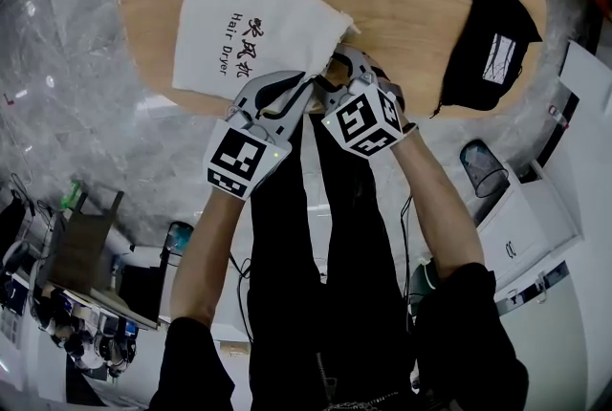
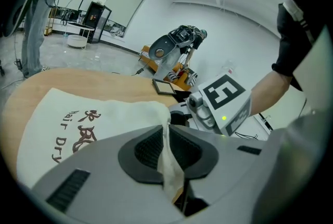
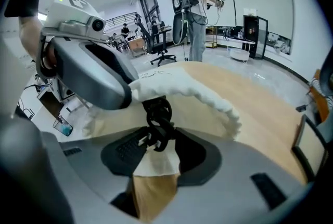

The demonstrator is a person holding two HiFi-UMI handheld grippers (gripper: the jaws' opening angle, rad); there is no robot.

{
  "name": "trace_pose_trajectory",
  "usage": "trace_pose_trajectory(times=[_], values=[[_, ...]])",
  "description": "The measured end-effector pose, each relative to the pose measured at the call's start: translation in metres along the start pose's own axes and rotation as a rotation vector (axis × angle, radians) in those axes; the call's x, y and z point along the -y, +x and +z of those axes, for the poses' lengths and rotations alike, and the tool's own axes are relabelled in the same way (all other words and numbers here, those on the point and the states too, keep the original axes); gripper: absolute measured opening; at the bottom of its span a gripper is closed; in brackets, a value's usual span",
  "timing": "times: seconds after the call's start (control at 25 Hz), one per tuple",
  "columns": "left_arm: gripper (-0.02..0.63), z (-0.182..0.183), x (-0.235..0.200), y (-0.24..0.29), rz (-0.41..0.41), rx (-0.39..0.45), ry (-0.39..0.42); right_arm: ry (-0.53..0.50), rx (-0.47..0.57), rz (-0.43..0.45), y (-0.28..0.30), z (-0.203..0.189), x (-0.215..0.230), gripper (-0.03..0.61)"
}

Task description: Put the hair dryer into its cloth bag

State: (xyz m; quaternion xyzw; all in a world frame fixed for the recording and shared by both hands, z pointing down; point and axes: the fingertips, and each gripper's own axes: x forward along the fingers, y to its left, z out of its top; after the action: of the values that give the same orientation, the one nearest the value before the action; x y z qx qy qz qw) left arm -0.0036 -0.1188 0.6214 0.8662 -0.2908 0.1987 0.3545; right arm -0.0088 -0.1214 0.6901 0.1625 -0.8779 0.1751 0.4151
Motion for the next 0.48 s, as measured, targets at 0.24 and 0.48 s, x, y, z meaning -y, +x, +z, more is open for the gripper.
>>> trace_pose_trajectory(times=[0.24,0.48], values=[[0.043,0.001,0.001,0.001,-0.019,0.002,0.000,0.000,-0.004,0.037,0.014,0.005,-0.006,0.173],[0.043,0.001,-0.002,0.001,-0.026,0.001,-0.005,0.118,0.026,0.052,0.018,-0.002,-0.008,0.181]])
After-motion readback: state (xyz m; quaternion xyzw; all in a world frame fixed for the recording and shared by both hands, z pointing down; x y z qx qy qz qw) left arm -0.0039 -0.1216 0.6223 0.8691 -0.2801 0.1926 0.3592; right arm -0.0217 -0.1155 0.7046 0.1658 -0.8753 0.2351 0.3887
